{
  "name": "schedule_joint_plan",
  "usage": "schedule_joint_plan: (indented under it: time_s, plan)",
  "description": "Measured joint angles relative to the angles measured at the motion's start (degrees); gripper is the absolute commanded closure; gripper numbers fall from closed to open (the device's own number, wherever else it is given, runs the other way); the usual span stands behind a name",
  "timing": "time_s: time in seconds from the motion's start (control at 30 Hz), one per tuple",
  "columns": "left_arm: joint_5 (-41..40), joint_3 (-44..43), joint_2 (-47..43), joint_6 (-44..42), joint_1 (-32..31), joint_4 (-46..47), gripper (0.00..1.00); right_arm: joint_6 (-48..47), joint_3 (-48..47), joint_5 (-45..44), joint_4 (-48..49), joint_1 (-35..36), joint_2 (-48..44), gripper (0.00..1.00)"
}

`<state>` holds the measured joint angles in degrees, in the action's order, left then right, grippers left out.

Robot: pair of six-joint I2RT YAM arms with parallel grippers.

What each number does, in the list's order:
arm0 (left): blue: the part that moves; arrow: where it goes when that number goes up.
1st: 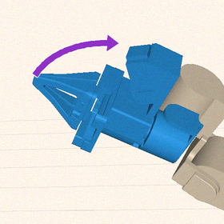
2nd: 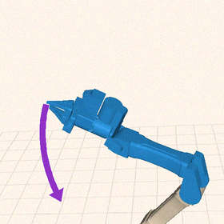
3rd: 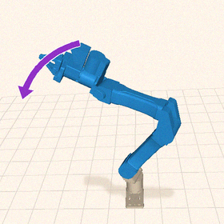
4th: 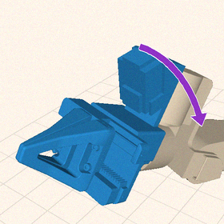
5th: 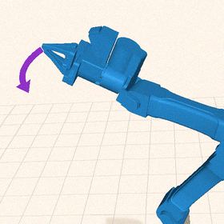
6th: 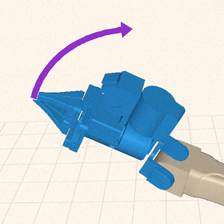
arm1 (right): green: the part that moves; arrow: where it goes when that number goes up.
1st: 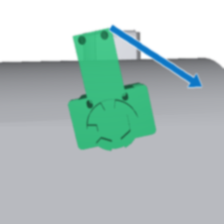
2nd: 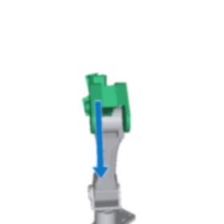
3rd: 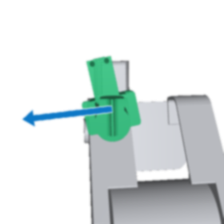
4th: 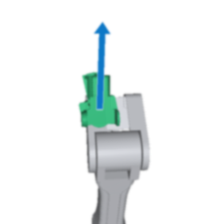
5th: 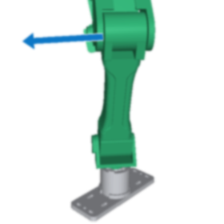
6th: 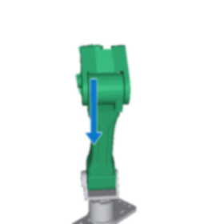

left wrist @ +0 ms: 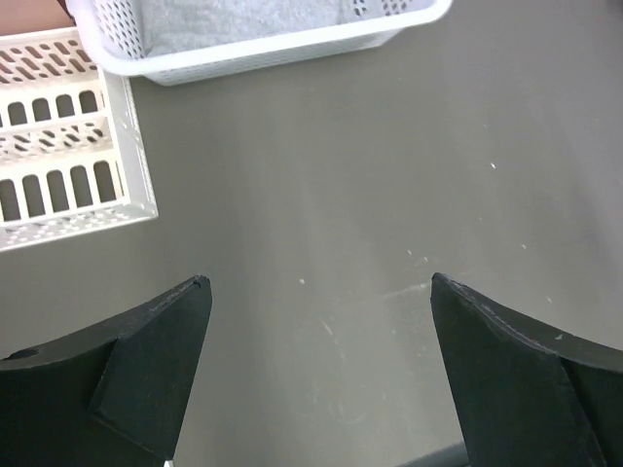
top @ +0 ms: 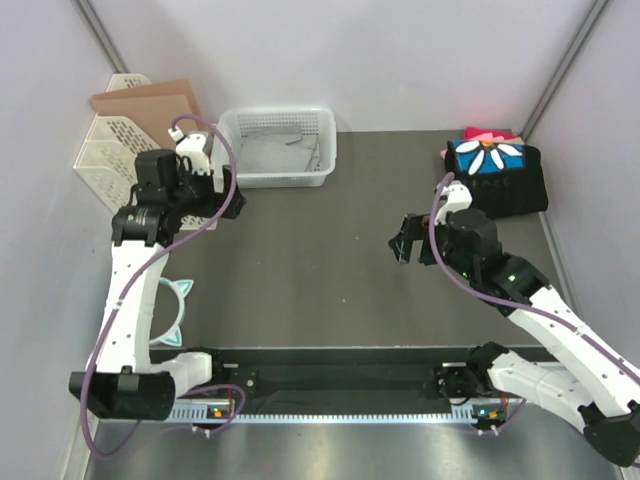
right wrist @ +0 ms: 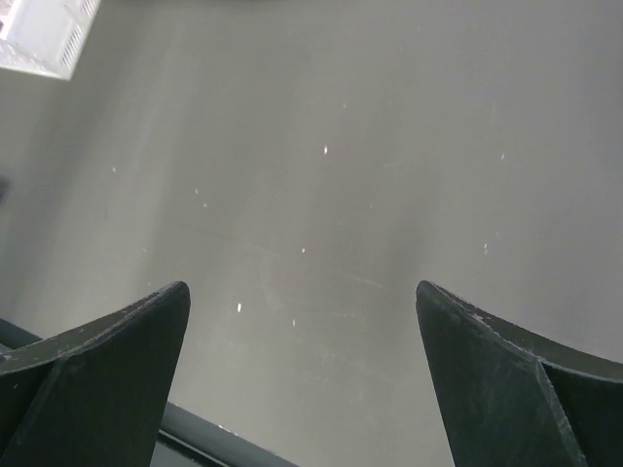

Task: Fold and stack the t-shirts
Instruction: Grab crumpled tshirt from bin with the left arm

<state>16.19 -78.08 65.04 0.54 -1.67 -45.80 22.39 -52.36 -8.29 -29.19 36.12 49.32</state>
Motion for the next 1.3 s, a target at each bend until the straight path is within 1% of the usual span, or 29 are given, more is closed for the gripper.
schedule_joint_plan:
  time_s: [0.1, 0.17, 0.23, 0.4, 0.47, 0.57, 0.67, 0.73, 0.97, 1.07, 1.13, 1.23, 1.27, 1.3]
  plan:
    - [-0.4, 0.2, 4.0, 0.0, 0.0, 3.3, 0.01, 1.2, 2.3, 0.7, 0.3, 0.0, -0.1, 0.0]
    - [-0.7, -1.3, 9.6, -0.1, 0.0, 4.7, 0.01, 1.7, 3.7, 1.1, 0.4, 0.0, 0.0, 0.0]
    - [-1.0, -5.8, 17.3, -0.1, 0.0, 5.0, 0.01, 2.3, 4.9, 1.3, 0.4, 0.0, 0.2, 0.0]
    - [-3.6, -26.8, 40.2, -0.1, -0.3, 4.4, 0.01, 2.8, 6.4, 1.2, 0.5, 0.0, 0.4, 0.0]
    - [-5.0, -33.9, 46.4, -0.4, -0.4, 3.9, 0.01, 2.8, 6.6, 1.2, 0.7, 0.0, 0.5, 0.0]
    - [-7.0, -47.4, 56.3, -0.9, -0.9, 2.8, 0.01, 2.9, 6.6, 1.3, 1.5, 0.0, 1.1, 0.0]
    - [-9.2, -55.1, 63.1, -1.6, -1.5, 3.4, 0.01, 2.9, 6.6, 1.6, 3.0, 0.0, 2.0, 0.0]
    - [-10.7, -56.3, 66.2, -2.2, -2.1, 4.3, 0.01, 2.9, 6.6, 2.0, 3.7, 0.0, 2.3, 0.0]
    - [-13.1, -56.5, 77.3, -3.7, -3.5, 5.7, 0.01, 2.7, 6.6, 3.3, 6.5, 0.0, 2.6, 0.0]
    - [-13.4, -56.5, 80.8, -3.9, -3.6, 5.8, 0.01, 2.7, 6.6, 3.9, 7.3, 0.0, 2.6, 0.0]
    - [-13.0, -56.5, 81.4, -3.8, -3.6, 6.8, 0.01, 2.7, 6.6, 4.2, 7.4, 0.0, 2.6, 0.0]
    - [-13.0, -56.4, 81.4, -3.8, -3.6, 8.0, 0.46, 2.7, 6.6, 4.8, 7.5, 0.0, 2.6, 0.0]
    - [-12.5, -56.3, 81.4, -3.8, -3.6, 8.2, 0.75, 2.7, 6.6, 5.0, 7.6, 0.0, 2.6, 0.0]
    - [-12.3, -56.3, 81.4, -4.1, -3.7, 8.5, 0.9, 2.7, 6.6, 5.2, 7.7, 0.0, 2.6, 0.0]
